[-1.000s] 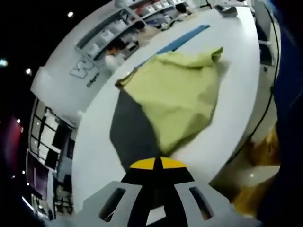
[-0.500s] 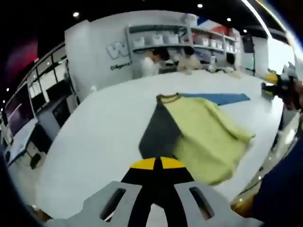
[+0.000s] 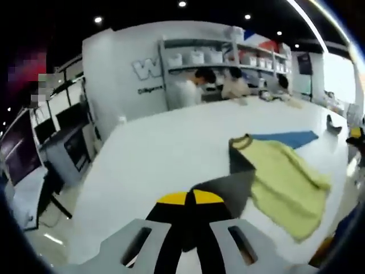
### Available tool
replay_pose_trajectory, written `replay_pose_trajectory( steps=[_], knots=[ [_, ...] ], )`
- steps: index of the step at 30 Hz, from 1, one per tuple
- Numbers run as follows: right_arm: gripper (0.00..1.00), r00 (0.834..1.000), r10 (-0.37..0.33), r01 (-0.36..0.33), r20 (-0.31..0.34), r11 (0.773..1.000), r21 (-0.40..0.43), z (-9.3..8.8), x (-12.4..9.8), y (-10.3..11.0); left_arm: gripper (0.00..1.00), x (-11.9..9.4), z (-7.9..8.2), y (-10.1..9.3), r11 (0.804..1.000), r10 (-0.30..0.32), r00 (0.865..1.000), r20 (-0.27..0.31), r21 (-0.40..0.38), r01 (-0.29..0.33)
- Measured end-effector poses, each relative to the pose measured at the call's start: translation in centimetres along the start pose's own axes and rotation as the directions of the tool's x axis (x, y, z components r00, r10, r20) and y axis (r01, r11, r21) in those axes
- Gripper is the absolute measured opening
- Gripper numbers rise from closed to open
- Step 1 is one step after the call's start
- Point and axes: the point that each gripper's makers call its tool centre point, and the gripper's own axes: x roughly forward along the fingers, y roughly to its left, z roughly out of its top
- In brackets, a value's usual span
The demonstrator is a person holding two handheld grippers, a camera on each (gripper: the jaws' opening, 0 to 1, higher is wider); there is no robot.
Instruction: Fold the garment on the visible template until the final outline fits inside the template.
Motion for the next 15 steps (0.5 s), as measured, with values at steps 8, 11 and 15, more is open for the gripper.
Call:
replay_pose_trajectory(
  steps=[8, 11, 15],
  knots=[
    [0.26, 0.997, -0.071, 0.071, -0.03, 0.997, -0.001, -2.3, 0.0, 0.5, 0.04, 4.6, -0.9, 6.9, 0.998, 0.029, 0.999, -0.02, -0.063, -0.03],
    [0.26, 0.996, -0.079, 0.079, -0.041, 0.997, 0.003, -2.8, 0.2, 0.7, 0.04, 5.7, -1.5, 8.8, 0.991, 0.044, 0.999, -0.024, -0.127, -0.047],
    [0.27, 0.991, -0.1, 0.1, -0.088, 0.995, -0.009, -4.4, 0.8, 1.8, 0.04, 7.8, -2.9, 11.8, 0.979, 0.053, 0.998, -0.038, -0.196, -0.06]
  ],
)
